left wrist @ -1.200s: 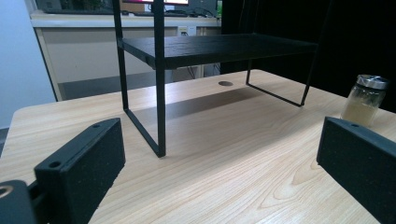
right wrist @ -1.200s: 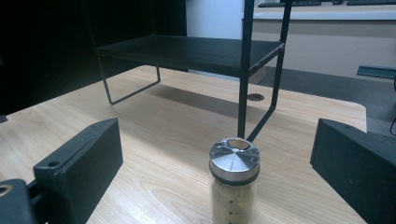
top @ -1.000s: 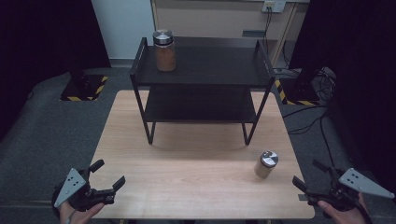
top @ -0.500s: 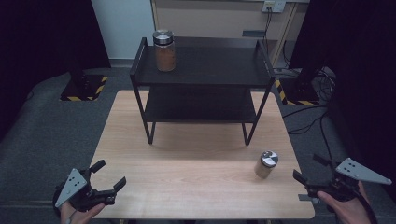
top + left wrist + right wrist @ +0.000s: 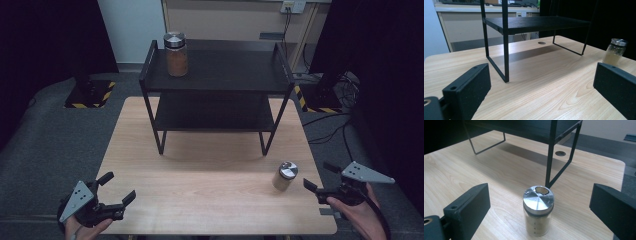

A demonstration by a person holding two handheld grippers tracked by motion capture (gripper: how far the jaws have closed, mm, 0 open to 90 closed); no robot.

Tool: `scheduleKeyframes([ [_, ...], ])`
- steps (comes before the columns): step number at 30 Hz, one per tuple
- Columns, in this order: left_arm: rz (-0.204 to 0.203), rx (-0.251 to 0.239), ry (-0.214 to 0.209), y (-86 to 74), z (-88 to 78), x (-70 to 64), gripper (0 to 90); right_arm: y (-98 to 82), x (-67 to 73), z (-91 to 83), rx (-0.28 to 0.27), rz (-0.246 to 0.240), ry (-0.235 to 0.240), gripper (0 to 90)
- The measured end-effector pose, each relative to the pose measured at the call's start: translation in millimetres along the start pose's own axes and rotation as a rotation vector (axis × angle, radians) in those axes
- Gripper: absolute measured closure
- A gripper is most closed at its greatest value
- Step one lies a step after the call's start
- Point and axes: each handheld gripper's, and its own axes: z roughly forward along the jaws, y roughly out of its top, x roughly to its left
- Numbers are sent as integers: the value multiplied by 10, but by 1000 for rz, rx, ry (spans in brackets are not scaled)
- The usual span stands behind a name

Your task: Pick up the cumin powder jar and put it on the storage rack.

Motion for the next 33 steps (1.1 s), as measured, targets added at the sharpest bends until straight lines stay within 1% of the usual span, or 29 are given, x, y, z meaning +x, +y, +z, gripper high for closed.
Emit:
scheduleKeyframes([
  [7,-3,0,-3,-1,2,1,0,-1,-70,253,41,-15,17,44],
  [12,-3,0,-5,-1,4,-3,0,-16,-108,420,71,-8,23,47],
  [17,-6,-1,-6,-3,4,-1,0,-35,-122,576,106,-17,21,55],
  [23,-3,2,-9,1,8,-4,0,-87,-139,755,134,-10,27,78],
  [25,-3,2,-8,1,7,-5,0,-107,-130,800,139,-19,19,88],
  [28,-4,3,-7,1,9,-3,0,-154,-166,851,134,2,28,99],
  [33,1,4,-9,4,11,-6,0,-206,-201,915,131,-7,32,151],
])
